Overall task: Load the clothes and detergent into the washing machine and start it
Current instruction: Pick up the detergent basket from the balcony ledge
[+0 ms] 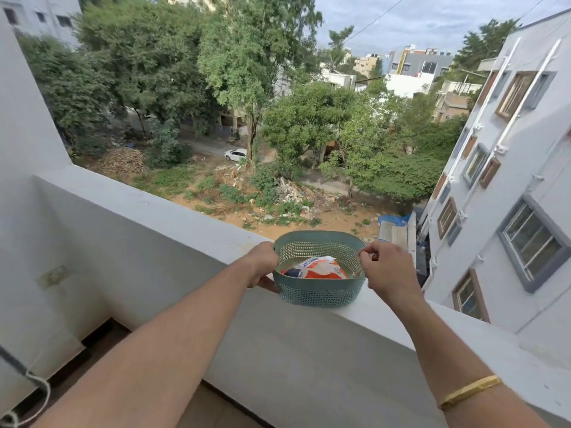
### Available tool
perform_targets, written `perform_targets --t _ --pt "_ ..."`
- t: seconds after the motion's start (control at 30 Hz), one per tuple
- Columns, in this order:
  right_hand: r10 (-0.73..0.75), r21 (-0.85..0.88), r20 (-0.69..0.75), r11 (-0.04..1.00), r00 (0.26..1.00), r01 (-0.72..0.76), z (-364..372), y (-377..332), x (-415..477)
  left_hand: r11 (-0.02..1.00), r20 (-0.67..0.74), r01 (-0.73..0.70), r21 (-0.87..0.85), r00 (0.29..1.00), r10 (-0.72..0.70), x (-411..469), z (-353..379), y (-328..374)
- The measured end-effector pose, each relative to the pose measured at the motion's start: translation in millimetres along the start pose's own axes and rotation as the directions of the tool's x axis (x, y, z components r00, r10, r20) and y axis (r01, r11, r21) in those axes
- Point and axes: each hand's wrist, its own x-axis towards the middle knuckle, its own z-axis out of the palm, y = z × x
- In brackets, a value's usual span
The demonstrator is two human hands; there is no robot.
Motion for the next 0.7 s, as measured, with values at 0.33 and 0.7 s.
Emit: perform_targets --t 0.33,0.7 --pt "-0.276 0.464 0.155 0.868 0.948 0.177 19 -134 -73 0.985 -0.257 0.049 -0.165 0.962 -0.091 -129 -124 -109" --pt "-0.501 0.697 0.393 0.709 0.771 0.105 44 -269 -275 0.944 -0.591 0.141 -0.298 0.749 -0.298 -352 -227 -274"
